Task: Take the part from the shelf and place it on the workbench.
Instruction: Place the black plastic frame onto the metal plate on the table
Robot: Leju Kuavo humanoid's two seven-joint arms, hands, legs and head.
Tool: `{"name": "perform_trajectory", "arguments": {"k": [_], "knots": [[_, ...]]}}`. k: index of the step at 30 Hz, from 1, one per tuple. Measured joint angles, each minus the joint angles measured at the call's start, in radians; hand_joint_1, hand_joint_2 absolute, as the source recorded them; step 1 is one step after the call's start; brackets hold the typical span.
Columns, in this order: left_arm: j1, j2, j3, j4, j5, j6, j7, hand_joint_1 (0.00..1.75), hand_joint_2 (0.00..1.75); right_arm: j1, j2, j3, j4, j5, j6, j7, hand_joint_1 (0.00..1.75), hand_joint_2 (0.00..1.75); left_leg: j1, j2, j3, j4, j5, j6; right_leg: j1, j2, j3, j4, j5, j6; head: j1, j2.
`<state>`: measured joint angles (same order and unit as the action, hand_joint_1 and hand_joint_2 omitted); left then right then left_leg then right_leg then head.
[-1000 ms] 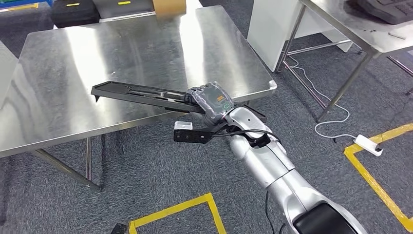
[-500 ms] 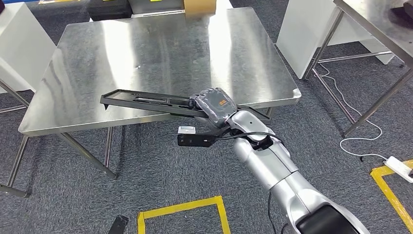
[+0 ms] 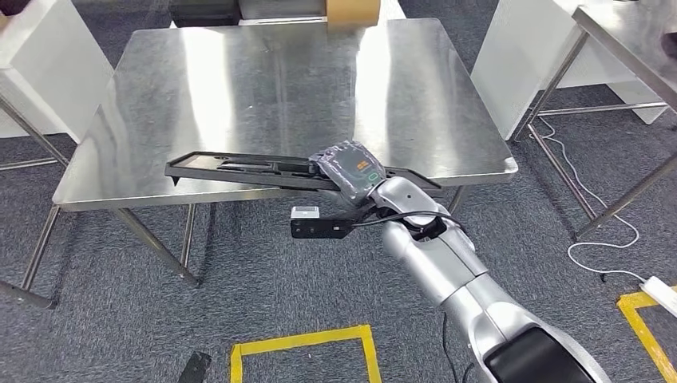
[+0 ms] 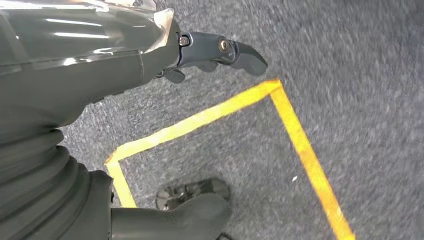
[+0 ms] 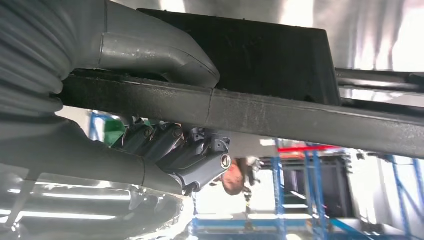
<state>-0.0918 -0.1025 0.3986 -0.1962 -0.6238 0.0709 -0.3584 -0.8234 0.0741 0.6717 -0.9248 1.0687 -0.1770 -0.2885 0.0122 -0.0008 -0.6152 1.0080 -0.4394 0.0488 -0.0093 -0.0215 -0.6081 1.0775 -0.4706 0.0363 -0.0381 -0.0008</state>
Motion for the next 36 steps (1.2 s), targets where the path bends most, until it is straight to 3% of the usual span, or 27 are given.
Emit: {"name": "perform_trajectory", "arguments": {"k": [3,4,5,6,8,10,12,14,15,17,19,20,21,22,24,26,30,32,34,35,36], "knots": [[-0.003,0.000,0.005,0.000,-0.001,0.001,0.001,0.00,1.75,-0.003,-0.004,0.002,0.007,0.000,0.000,-0.003,1.71,1.75,0.000,-0.011,0.018,0.000,-0.007,0.010,-0.003,0.010,-0.102,0.180,-0.064,-0.005,0.005,0.000],[-0.002,0.000,0.007,0.000,-0.002,0.002,0.002,0.00,1.75,-0.002,-0.006,0.004,0.010,0.000,0.000,-0.004,1.71,1.75,0.000,-0.016,0.024,0.000,-0.011,0.009,-0.003,0.012,-0.134,0.222,-0.073,-0.003,0.006,0.000],[-0.002,-0.001,0.008,0.000,-0.003,0.003,0.003,0.00,1.75,-0.001,-0.008,0.005,0.013,-0.001,0.000,-0.004,1.71,1.75,0.000,-0.021,0.031,0.001,-0.016,0.007,-0.003,0.013,-0.149,0.229,-0.066,0.003,0.007,0.000],[-0.001,-0.001,0.010,0.000,-0.004,0.003,0.004,0.00,1.75,0.000,-0.010,0.006,0.015,-0.001,0.000,-0.005,1.71,1.75,0.000,-0.026,0.040,0.001,-0.023,0.005,-0.003,0.014,-0.146,0.196,-0.044,0.012,0.007,0.000],[0.000,-0.003,0.012,0.000,-0.005,0.004,0.005,0.00,1.75,0.000,-0.012,0.007,0.017,-0.001,-0.001,-0.006,1.71,1.75,0.000,-0.034,0.060,0.001,-0.041,-0.002,-0.003,0.017,-0.101,0.054,0.035,0.023,0.009,0.000],[-0.001,-0.003,0.013,0.000,-0.005,0.004,0.006,0.00,1.75,-0.002,-0.013,0.008,0.020,-0.003,-0.002,-0.007,1.71,1.75,-0.003,-0.038,0.073,0.000,-0.059,-0.012,0.003,0.020,-0.066,-0.050,0.080,0.008,0.010,0.000],[0.000,-0.003,0.014,0.000,-0.006,0.006,0.008,0.00,1.75,-0.004,-0.013,0.011,0.023,-0.004,-0.003,-0.009,1.71,1.75,-0.006,-0.040,0.080,0.001,-0.069,-0.022,0.004,0.022,-0.053,-0.071,0.075,-0.019,0.010,0.000],[0.001,-0.001,0.014,0.000,-0.006,0.009,0.009,0.00,1.75,-0.005,-0.012,0.013,0.026,-0.006,-0.004,-0.011,1.71,1.75,-0.004,-0.032,0.079,0.021,-0.074,-0.031,-0.003,0.023,-0.034,-0.073,0.069,-0.035,0.009,0.000],[0.000,-0.001,0.015,0.000,-0.007,0.011,0.009,0.00,1.75,-0.006,-0.012,0.014,0.027,-0.008,-0.006,-0.013,1.71,1.75,-0.002,-0.025,0.062,0.054,-0.076,-0.036,-0.004,0.023,-0.024,-0.073,0.063,-0.040,0.008,0.000],[0.001,-0.001,0.017,0.000,-0.008,0.013,0.009,0.00,1.75,-0.007,-0.011,0.015,0.031,-0.012,-0.010,-0.016,1.71,1.75,0.000,-0.011,-0.012,0.168,-0.095,-0.048,-0.006,0.024,-0.006,-0.073,0.046,-0.049,0.007,0.000],[0.004,-0.001,0.020,0.000,-0.008,0.013,0.009,0.00,1.75,-0.002,-0.012,0.018,0.037,-0.016,-0.013,-0.018,1.71,1.75,0.000,-0.006,-0.098,0.261,-0.147,-0.053,-0.006,0.024,0.016,-0.073,0.025,-0.051,0.007,0.000],[0.005,-0.001,0.022,0.000,-0.008,0.013,0.009,0.00,1.75,0.001,-0.012,0.019,0.041,-0.018,-0.014,-0.018,1.71,1.75,0.000,-0.005,-0.124,0.272,-0.164,-0.053,-0.006,0.024,0.030,-0.073,0.013,-0.051,0.007,0.000],[0.006,-0.001,0.023,0.000,-0.008,0.013,0.009,0.00,1.75,0.003,-0.012,0.020,0.044,-0.019,-0.014,-0.018,1.71,1.75,0.000,-0.005,-0.136,0.253,-0.160,-0.051,-0.006,0.024,0.046,-0.073,0.000,-0.050,0.007,0.000],[0.007,-0.001,0.025,0.000,-0.008,0.014,0.009,0.00,1.75,0.004,-0.011,0.021,0.046,-0.020,-0.015,-0.018,1.71,1.75,0.000,-0.004,-0.134,0.207,-0.129,-0.046,-0.005,0.024,0.064,-0.074,-0.013,-0.049,0.007,0.000],[0.009,0.001,0.027,0.000,-0.008,0.016,0.009,0.00,1.75,0.004,-0.010,0.023,0.051,-0.023,-0.019,-0.018,1.71,1.75,-0.005,-0.001,-0.116,0.083,-0.002,-0.030,-0.002,0.024,0.093,-0.074,-0.040,-0.043,0.007,0.000],[0.013,0.002,0.028,0.001,-0.009,0.018,0.008,0.00,1.75,0.003,-0.008,0.026,0.055,-0.025,-0.023,-0.018,1.71,1.75,-0.013,0.001,-0.103,0.015,0.086,-0.016,0.002,0.025,0.110,-0.080,-0.061,-0.032,0.008,0.000],[0.010,0.001,0.030,0.001,-0.010,0.023,-0.009,0.00,1.75,-0.007,-0.001,0.031,0.056,-0.028,-0.025,-0.018,1.71,1.75,-0.016,-0.003,-0.077,-0.006,0.085,0.004,0.007,0.025,0.119,-0.070,-0.091,-0.010,0.009,0.000],[0.008,0.001,0.036,0.000,-0.008,0.024,-0.014,0.00,1.75,-0.006,-0.003,0.033,0.058,-0.029,-0.026,-0.020,1.71,1.75,-0.012,-0.008,-0.054,-0.017,0.068,0.017,0.006,0.024,0.068,0.034,-0.133,-0.012,0.011,0.000],[0.013,0.000,0.042,0.001,-0.006,0.024,-0.015,0.00,1.75,0.006,-0.008,0.036,0.065,-0.030,-0.026,-0.020,1.71,1.75,-0.013,-0.016,-0.033,-0.019,0.043,0.023,0.005,0.024,-0.014,0.166,-0.166,-0.009,0.013,0.000],[0.017,-0.001,0.044,0.001,-0.006,0.023,-0.016,0.00,1.75,0.014,-0.010,0.038,0.069,-0.030,-0.026,-0.021,1.71,1.75,-0.013,-0.021,-0.020,-0.019,0.031,0.024,0.004,0.024,-0.045,0.199,-0.159,-0.003,0.013,0.000],[0.022,-0.001,0.045,0.001,-0.006,0.022,-0.018,0.00,1.75,0.020,-0.011,0.041,0.072,-0.030,-0.026,-0.021,1.71,1.75,-0.014,-0.026,-0.006,-0.019,0.020,0.023,0.005,0.024,-0.060,0.192,-0.131,0.006,0.013,0.000]]}}
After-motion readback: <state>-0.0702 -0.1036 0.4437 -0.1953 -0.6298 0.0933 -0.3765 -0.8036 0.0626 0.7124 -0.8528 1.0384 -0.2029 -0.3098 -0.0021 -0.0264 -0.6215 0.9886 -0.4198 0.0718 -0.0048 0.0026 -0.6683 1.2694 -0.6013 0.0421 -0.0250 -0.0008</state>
